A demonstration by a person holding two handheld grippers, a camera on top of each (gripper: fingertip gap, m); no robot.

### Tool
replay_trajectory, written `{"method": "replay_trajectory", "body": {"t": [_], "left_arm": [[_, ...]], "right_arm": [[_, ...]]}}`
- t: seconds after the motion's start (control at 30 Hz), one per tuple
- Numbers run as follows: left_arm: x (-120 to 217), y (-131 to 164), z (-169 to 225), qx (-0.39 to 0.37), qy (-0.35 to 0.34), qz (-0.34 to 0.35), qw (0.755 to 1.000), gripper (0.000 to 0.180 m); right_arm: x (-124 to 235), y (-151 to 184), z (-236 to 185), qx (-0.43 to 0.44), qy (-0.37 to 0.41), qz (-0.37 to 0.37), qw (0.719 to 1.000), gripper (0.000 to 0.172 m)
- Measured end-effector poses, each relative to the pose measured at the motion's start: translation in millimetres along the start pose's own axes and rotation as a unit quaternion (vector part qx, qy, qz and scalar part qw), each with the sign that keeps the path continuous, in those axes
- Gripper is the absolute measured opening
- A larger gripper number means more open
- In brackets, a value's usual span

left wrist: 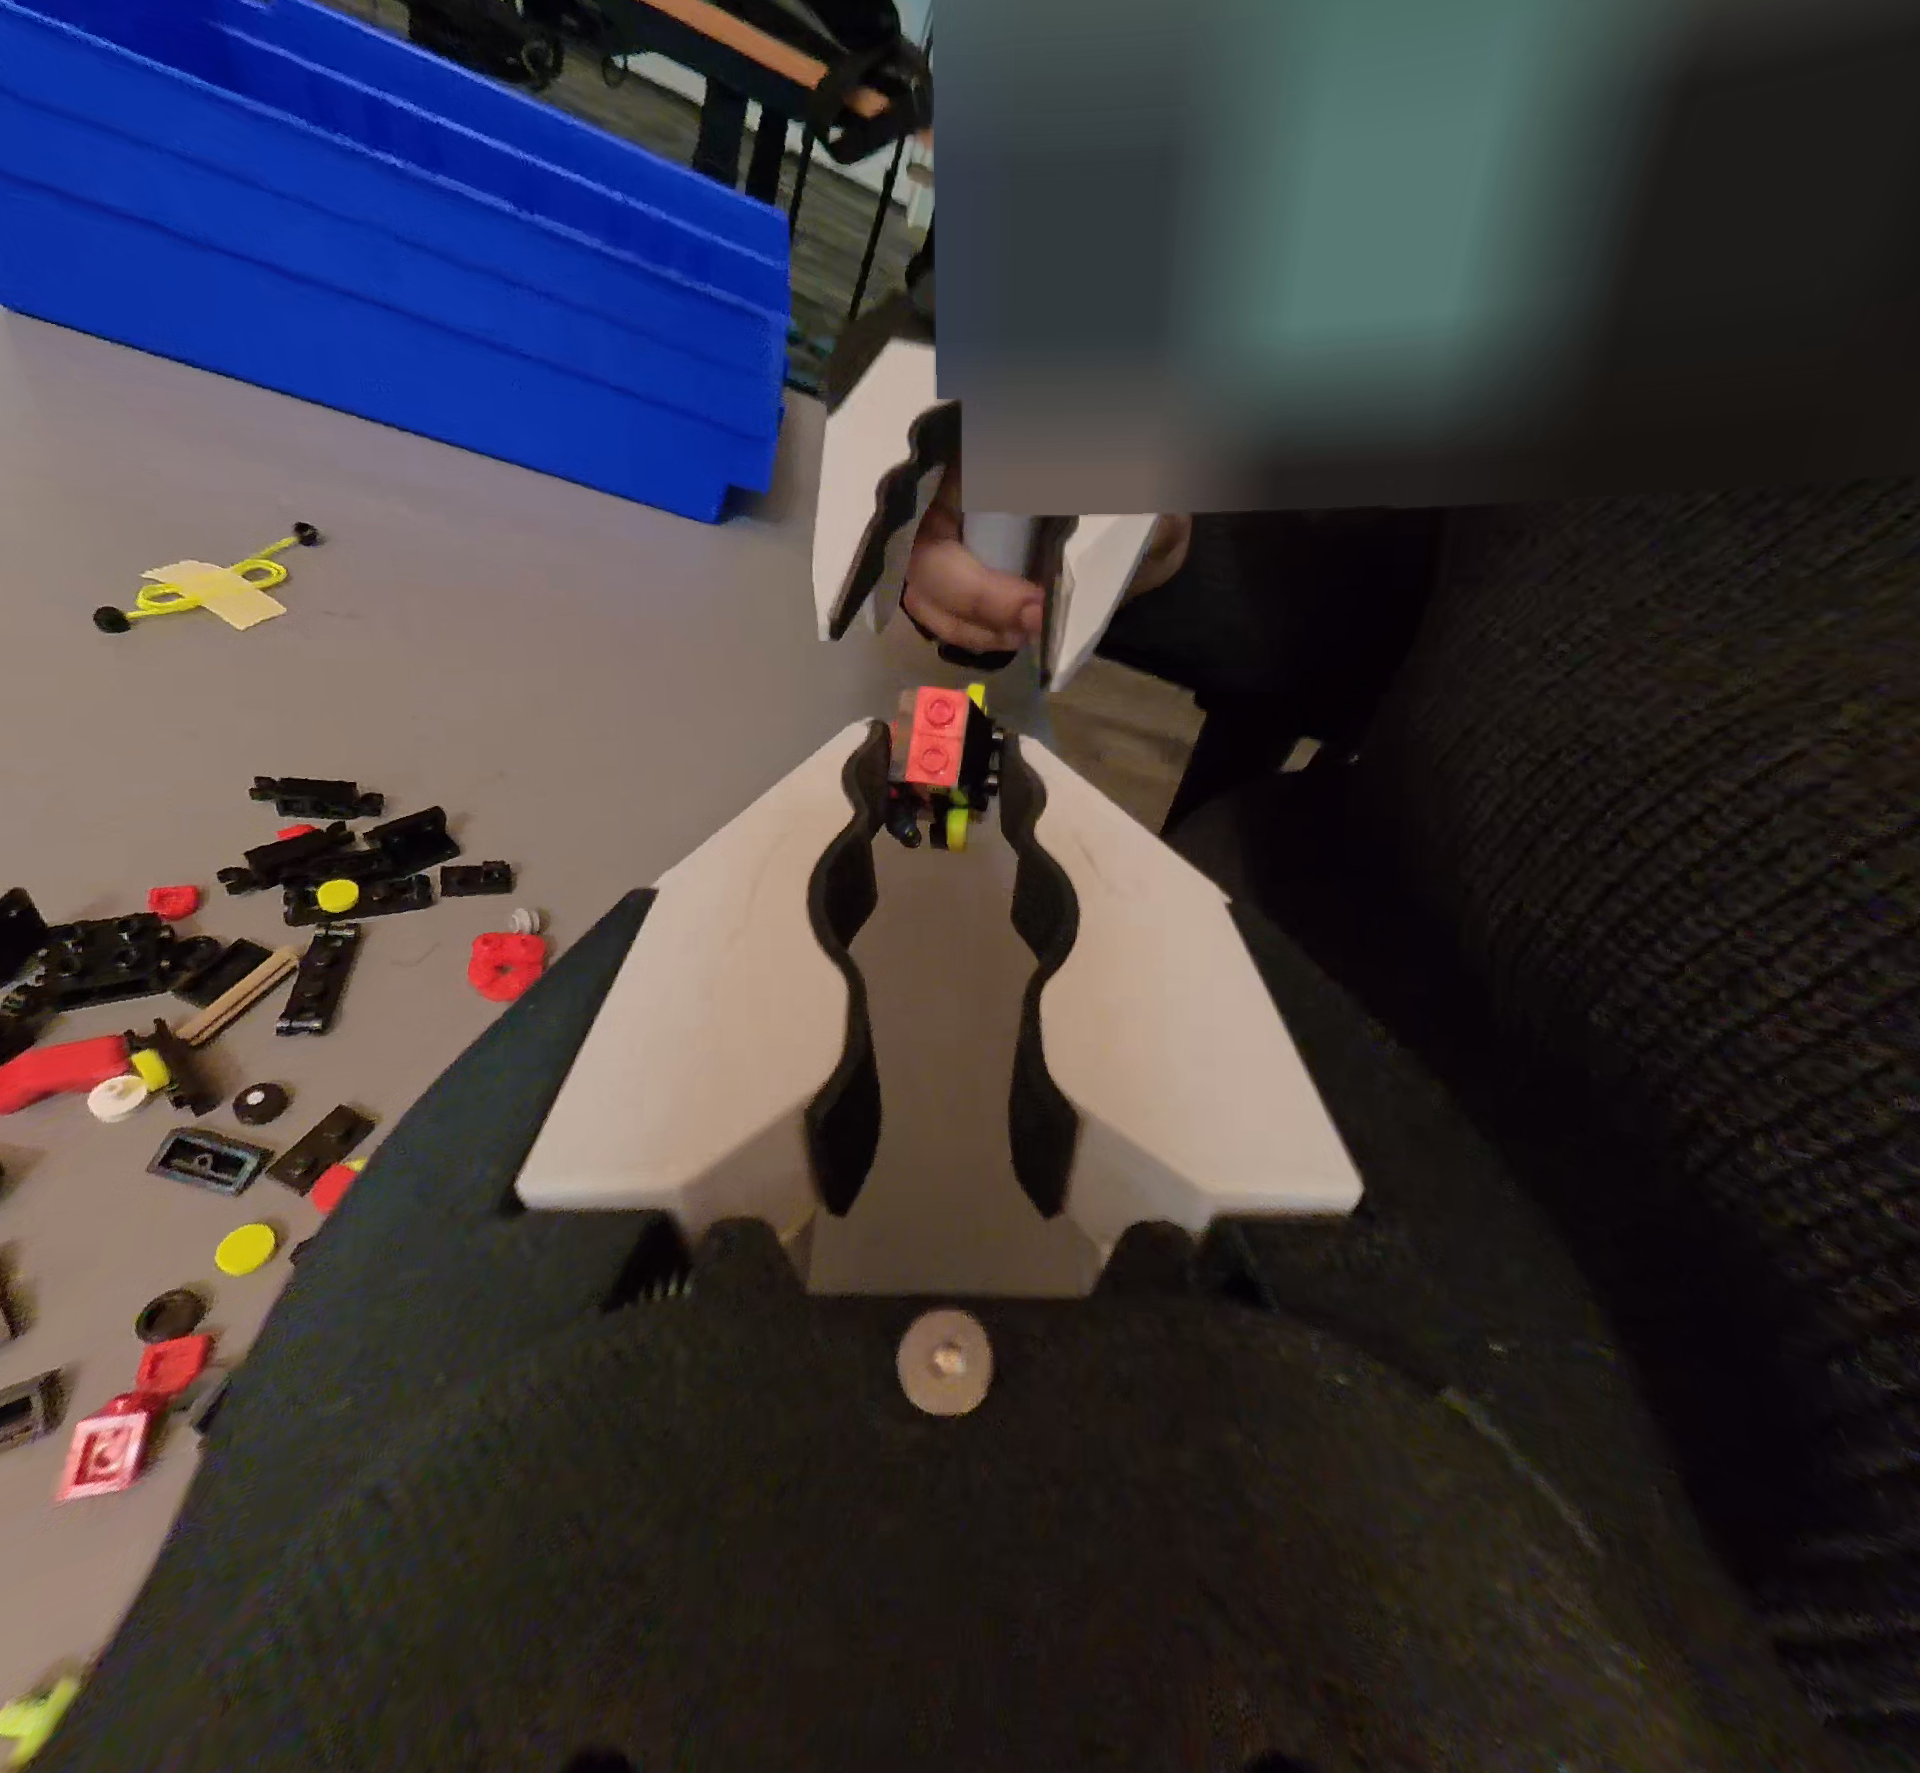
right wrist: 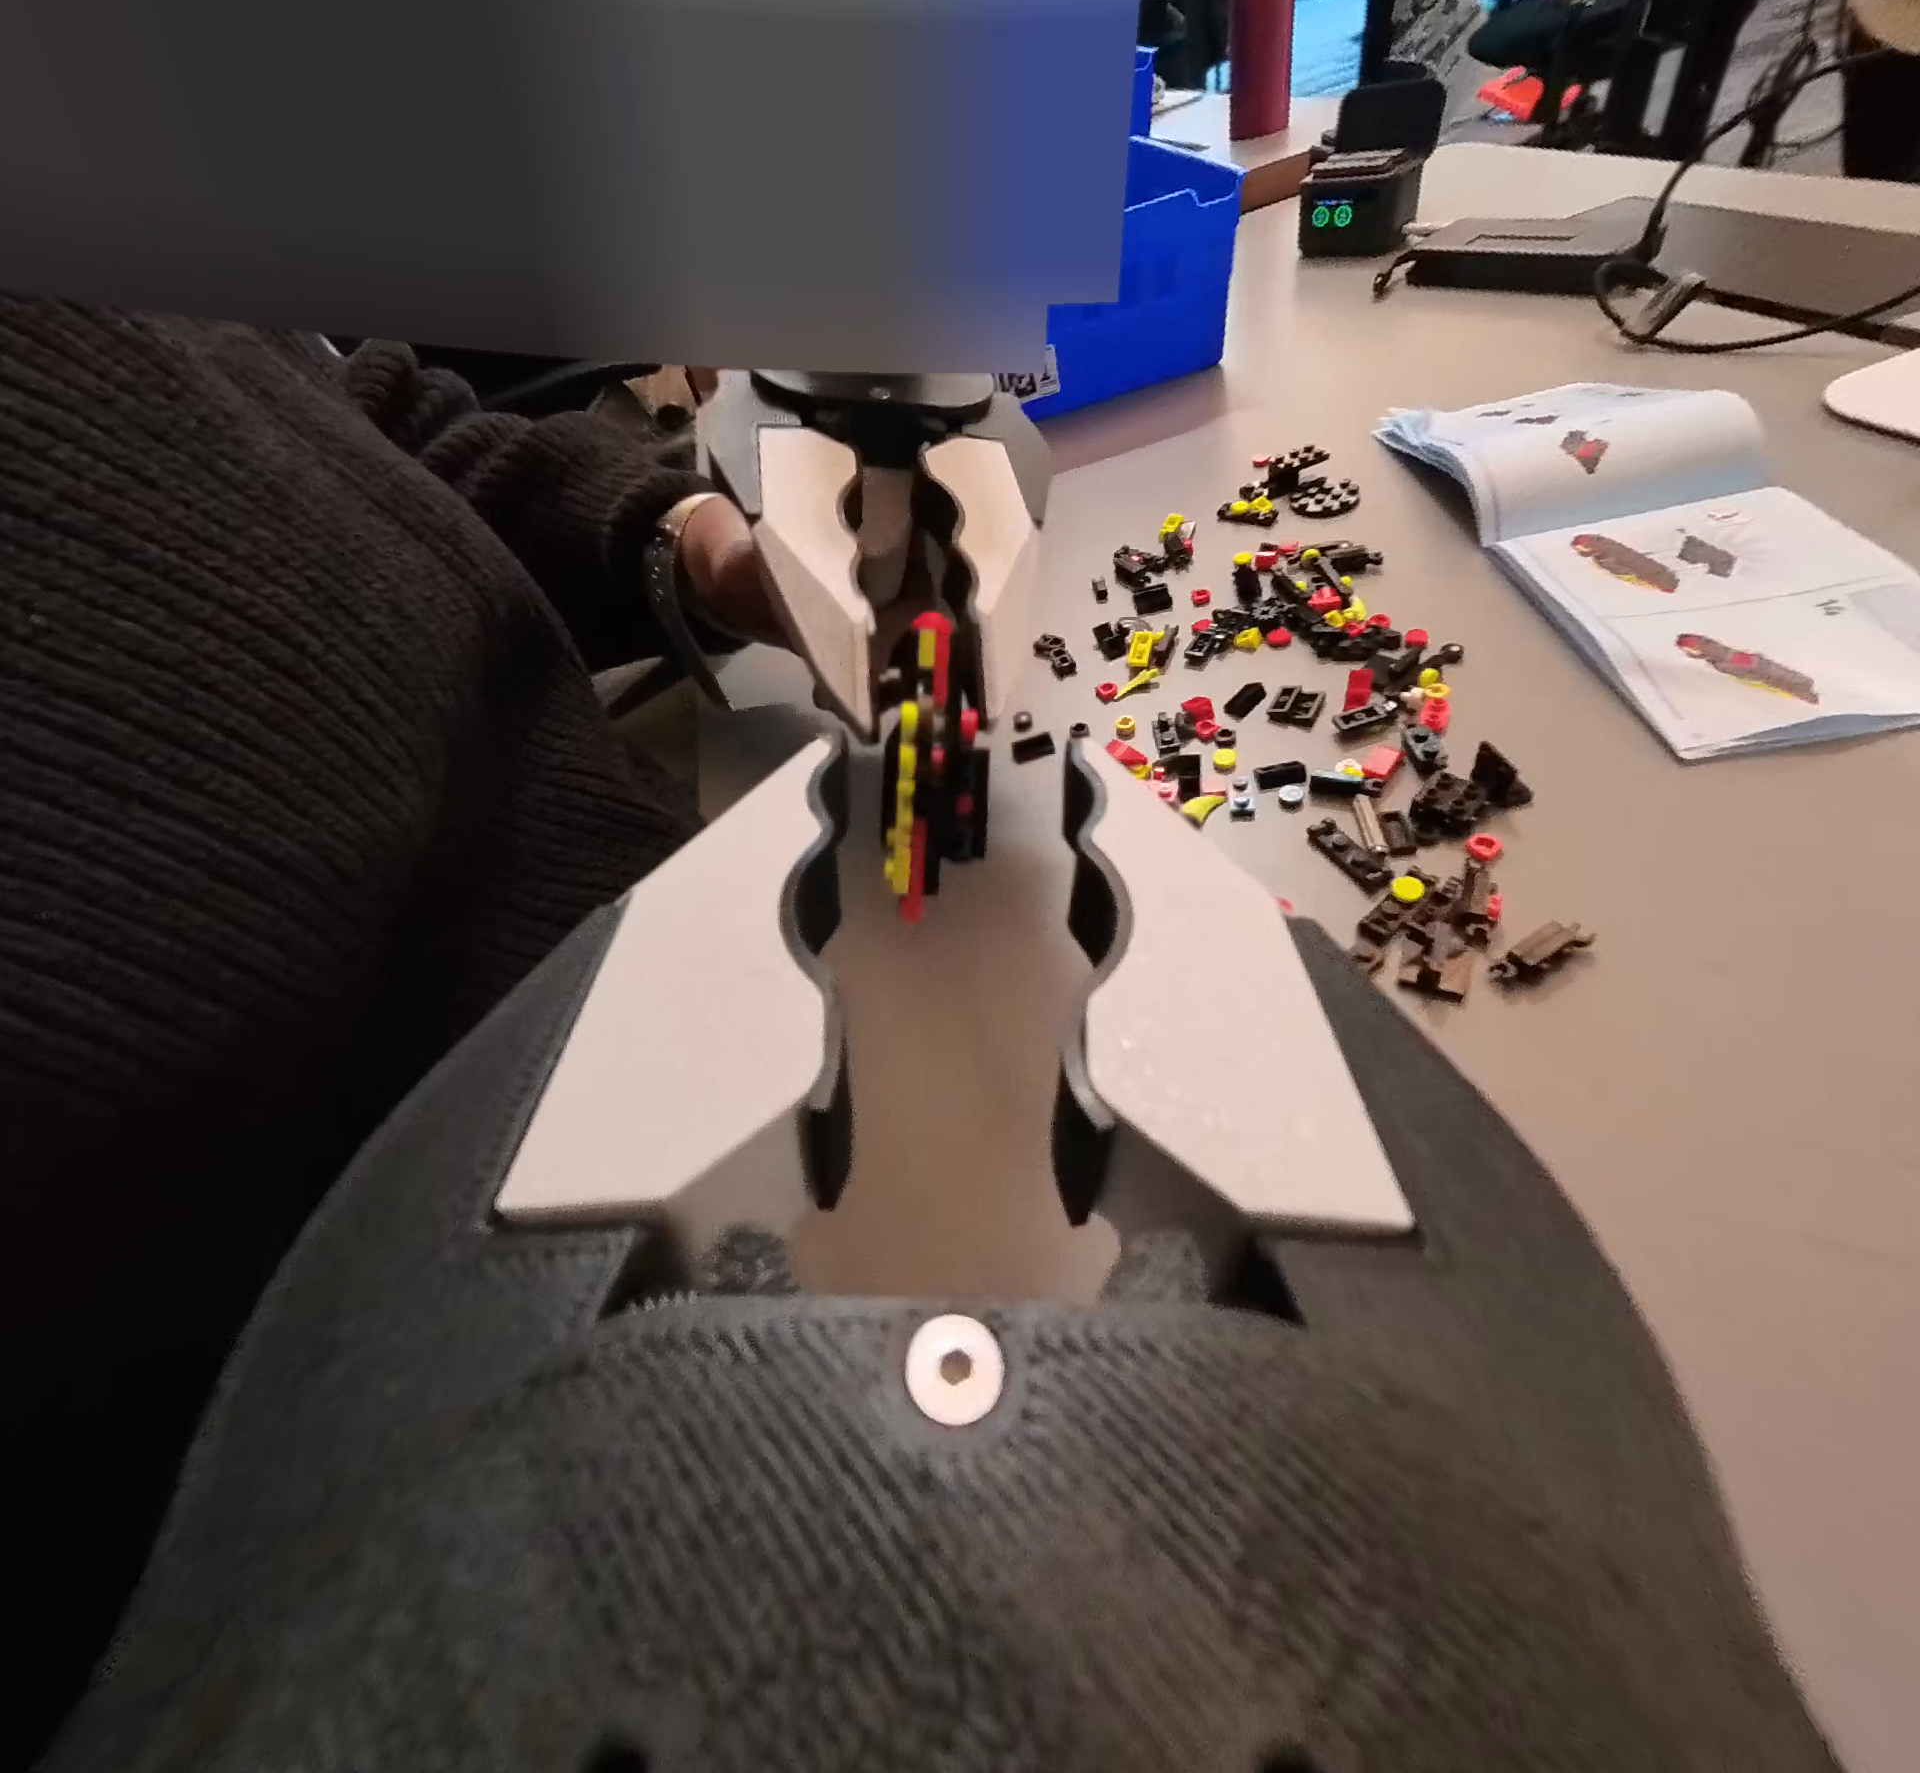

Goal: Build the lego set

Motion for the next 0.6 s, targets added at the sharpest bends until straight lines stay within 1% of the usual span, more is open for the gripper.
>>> {"method": "replay_trajectory", "body": {"t": [0.1, 0.17, 0.27, 0.43, 0.53, 0.6], "left_arm": [[6.5, -6.1, -3.5, 0.027, 0.007, 0.036, 0.999, 0.018], [9.2, -8.9, -4.8, 0.04, 0.012, 0.054, 0.998, 0.018], [8.0, -8.6, -5.1, 0.048, 0.015, 0.059, 0.997, 0.018], [0.8, -5.0, -0.6, 0.043, 0.024, 0.043, 0.998, 0.018], [-2.3, -2.8, 2.1, 0.029, 0.023, 0.029, 0.999, 0.018], [-3.0, -2.2, 3.0, 0.024, 0.023, 0.025, 0.999, 0.018]], "right_arm": [[-4.9, 4.4, 0.0, -0.011, -0.001, -0.015, 1.0, 0.049], [-9.4, 7.1, 0.2, -0.005, 0.013, -0.03, 0.999, 0.052], [-15.4, 8.6, -1.7, -0.012, 0.022, -0.04, 0.999, 0.053], [-19.0, 9.1, -6.2, -0.042, -0.003, -0.035, 0.998, 0.038], [-18.4, 10.8, -6.5, -0.049, -0.013, -0.04, 0.998, 0.023], [-18.8, 12.2, -7.2, -0.051, -0.019, -0.046, 0.997, 0.022]]}}
Point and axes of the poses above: each gripper's, where its closed fingertips meet, x back along the fingers, y out of its underside, z = x × y across the jaws, the point moved 6 cm from there along x, back along the fingers, and after that the axes turned 1 degree about -x, right-handed, at the moved point
